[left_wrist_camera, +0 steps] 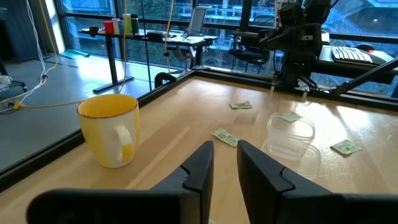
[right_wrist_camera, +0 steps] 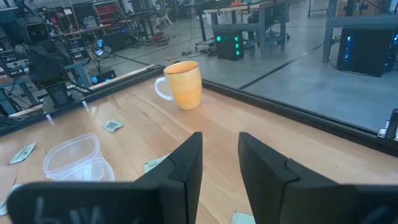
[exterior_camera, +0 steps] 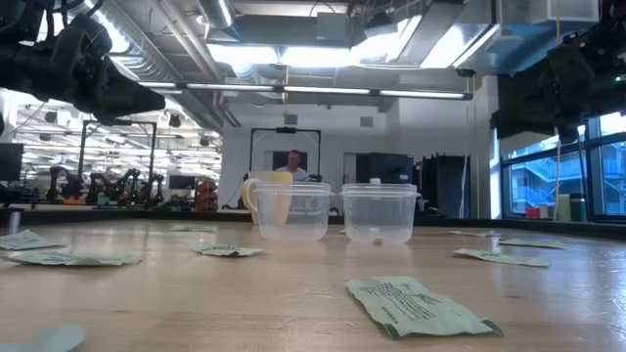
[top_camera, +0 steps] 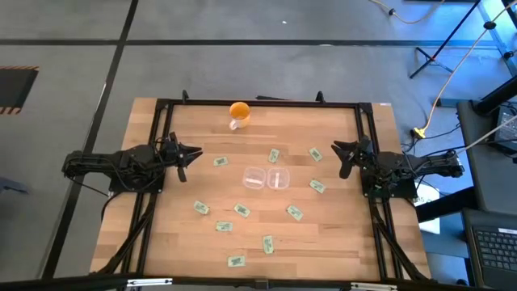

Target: Pick and place items into bin

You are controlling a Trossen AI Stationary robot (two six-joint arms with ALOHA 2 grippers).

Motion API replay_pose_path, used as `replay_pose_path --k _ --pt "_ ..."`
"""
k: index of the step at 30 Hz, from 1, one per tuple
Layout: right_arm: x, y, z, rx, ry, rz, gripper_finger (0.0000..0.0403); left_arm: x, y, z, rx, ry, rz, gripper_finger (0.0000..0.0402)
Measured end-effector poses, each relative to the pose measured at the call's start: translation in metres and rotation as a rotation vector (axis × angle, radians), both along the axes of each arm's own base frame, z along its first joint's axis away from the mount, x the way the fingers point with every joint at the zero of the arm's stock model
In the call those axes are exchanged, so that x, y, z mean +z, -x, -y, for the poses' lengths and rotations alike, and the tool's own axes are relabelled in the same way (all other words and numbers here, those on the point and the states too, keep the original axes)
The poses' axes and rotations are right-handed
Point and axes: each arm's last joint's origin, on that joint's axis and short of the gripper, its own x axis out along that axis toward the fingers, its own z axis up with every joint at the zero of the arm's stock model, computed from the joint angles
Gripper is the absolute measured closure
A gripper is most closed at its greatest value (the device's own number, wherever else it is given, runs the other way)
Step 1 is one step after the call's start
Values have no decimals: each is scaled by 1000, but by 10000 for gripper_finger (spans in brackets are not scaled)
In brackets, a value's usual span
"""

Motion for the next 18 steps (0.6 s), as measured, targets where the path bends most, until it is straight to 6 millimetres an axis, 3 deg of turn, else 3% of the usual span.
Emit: replay_pose_path --k 18 --pt "1 0 -1 19 -15 15 297 0 0 -1 27 -3 0 337"
